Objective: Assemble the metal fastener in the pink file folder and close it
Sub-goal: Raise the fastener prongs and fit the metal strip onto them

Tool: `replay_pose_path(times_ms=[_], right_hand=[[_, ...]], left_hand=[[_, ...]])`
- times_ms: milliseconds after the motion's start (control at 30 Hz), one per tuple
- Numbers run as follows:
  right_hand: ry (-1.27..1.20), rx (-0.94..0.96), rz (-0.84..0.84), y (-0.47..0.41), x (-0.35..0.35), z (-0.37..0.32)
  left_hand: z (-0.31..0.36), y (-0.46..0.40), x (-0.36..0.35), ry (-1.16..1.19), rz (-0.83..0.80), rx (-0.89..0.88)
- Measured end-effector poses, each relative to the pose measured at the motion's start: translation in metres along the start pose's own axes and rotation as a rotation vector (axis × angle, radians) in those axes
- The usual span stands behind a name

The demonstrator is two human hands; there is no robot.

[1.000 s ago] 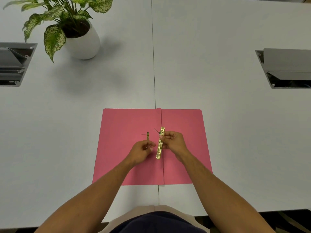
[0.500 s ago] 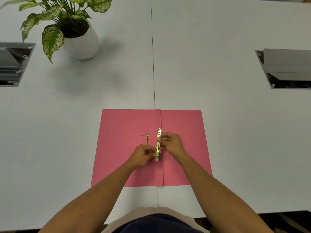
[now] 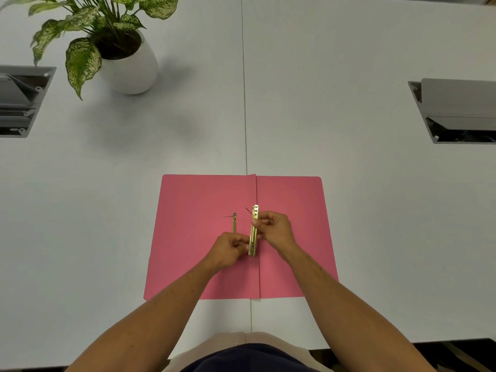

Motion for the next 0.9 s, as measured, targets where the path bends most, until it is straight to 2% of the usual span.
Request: replay_pose_path(times_ms=[167,500,600,767,900], right_hand=[[0.083,0.011,0.004,-0.002,-0.001,-0.002],[0.191,0.017,-0.102,-0.008,-0.007,-0.002],[0.123,-0.003,-0.093,-0.015,-0.005,-0.008],[0.259,-0.074,-0.268,-0.026,-0.019,-0.017],[0.283,-0.140,-0.280,-0.031,-0.022,-0.014]], left_hand=[[-0.005,0.000,-0.002,0.119,-0.019,0.103],[-0.003,-0.008,-0.003,0.114,0.033,0.110],[-0.005,-0.009,-0.004,0.118,0.037,0.122],[-0.008,-0.010,-0.002,0.135,0.049,0.123],[-0.007,-0.010,-0.002,0.151,0.064,0.122]])
Point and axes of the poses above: each hand's wrist, its own y-axis away from the middle knuckle, its own x-axis out of the back of the hand, z = x × y, the point moved 5 cm from there along -y, towards the middle knuckle, and after that the axes turned 12 degrees about -y, right-handed, at the moved point
